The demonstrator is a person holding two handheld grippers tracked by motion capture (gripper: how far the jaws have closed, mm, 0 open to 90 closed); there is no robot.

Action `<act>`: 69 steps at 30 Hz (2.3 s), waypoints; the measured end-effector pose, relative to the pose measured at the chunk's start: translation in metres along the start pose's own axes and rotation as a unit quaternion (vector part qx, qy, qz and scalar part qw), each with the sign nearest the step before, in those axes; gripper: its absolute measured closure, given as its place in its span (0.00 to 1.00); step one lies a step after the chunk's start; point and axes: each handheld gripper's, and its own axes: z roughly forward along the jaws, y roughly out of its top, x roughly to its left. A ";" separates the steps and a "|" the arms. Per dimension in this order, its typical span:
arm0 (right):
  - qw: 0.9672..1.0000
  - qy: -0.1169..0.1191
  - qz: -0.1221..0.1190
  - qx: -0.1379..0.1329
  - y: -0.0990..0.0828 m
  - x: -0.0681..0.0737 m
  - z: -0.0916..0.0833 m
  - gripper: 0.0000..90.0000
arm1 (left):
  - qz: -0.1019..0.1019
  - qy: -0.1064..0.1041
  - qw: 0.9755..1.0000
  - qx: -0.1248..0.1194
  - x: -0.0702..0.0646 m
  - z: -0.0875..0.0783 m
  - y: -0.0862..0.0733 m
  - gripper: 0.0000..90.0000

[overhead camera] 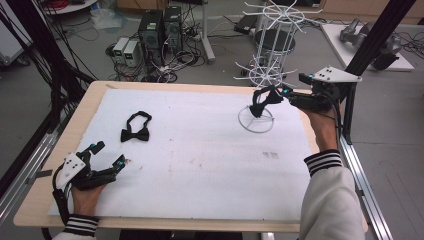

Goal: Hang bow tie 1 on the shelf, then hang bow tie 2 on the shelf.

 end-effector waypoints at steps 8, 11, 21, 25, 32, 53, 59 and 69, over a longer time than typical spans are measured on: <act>0.998 0.021 0.043 -0.033 -0.002 0.010 -0.013 0.12 | -0.003 0.000 1.000 -0.003 0.000 0.000 0.000 0.13; 0.998 0.029 0.044 -0.040 -0.009 0.016 -0.022 0.12 | -0.003 -0.002 1.000 -0.001 0.000 0.000 0.000 0.13; 0.994 0.034 0.066 -0.080 -0.051 0.045 -0.052 0.12 | -0.001 -0.002 1.000 0.000 0.000 0.000 0.000 0.13; 0.994 0.023 0.062 -0.090 -0.066 0.056 -0.062 0.12 | -0.001 -0.002 1.000 -0.001 0.000 0.000 0.000 0.13; 0.992 0.021 0.065 -0.105 -0.097 0.076 -0.069 0.12 | 0.001 0.001 1.000 -0.003 0.000 0.000 0.000 0.13; 0.990 0.049 0.069 -0.115 -0.135 0.110 -0.051 0.12 | 0.004 0.005 1.000 -0.002 -0.001 0.000 0.000 0.13; 0.989 0.046 0.080 -0.118 -0.139 0.109 -0.054 0.12 | 0.005 0.005 1.000 0.000 -0.001 0.000 0.000 0.13; 0.988 0.051 0.075 -0.122 -0.137 0.111 -0.055 0.12 | 0.002 0.004 1.000 0.000 -0.001 0.000 0.000 0.13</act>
